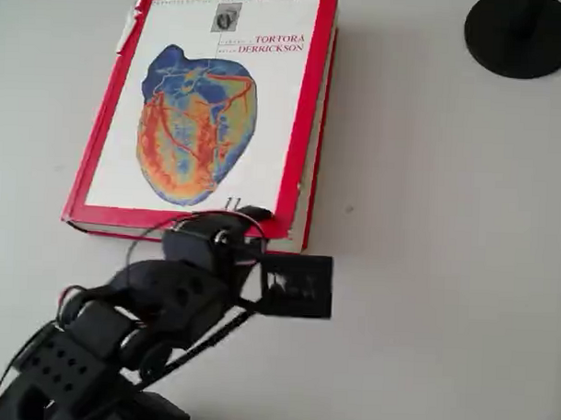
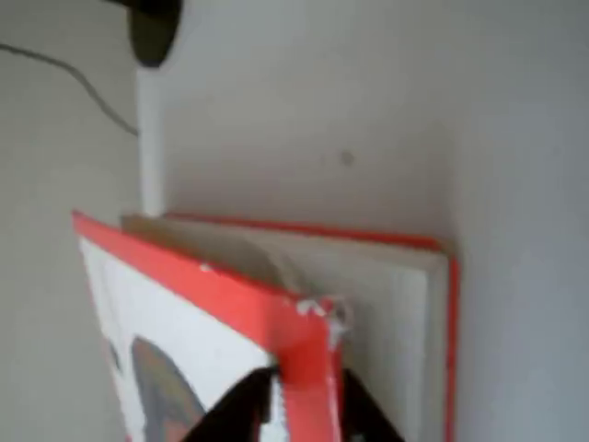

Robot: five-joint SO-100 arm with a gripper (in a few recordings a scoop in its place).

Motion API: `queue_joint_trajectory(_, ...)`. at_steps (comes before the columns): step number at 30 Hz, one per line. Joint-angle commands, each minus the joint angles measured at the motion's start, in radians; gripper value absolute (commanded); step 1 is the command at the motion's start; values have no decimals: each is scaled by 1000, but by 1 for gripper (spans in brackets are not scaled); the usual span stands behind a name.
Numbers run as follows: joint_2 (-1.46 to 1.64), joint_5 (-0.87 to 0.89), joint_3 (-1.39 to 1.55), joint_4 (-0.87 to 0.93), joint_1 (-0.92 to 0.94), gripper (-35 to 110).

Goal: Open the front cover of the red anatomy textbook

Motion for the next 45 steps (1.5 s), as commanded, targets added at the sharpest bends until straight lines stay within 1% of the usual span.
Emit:
queue_joint_trajectory(1, 133, 44, -199, 81, -114, 9)
queue_joint_trajectory(7, 140, 57, -357, 202, -149, 9)
queue_joint_trajectory(20, 49, 40, -607, 341, -193, 10)
queue_joint_trajectory(28, -109, 106, -942, 486, -279, 11)
queue_joint_trajectory(31, -158, 114, -1019, 506, -307, 13)
queue_joint_trajectory(37, -247, 121, -1158, 569, -324, 19)
queue_joint_trajectory(39, -282, 104, -1204, 595, -324, 24)
queue_joint_trajectory(40, -301, 69, -1224, 609, -327, 27)
queue_joint_trajectory(45, -325, 43, -1227, 611, -331, 37)
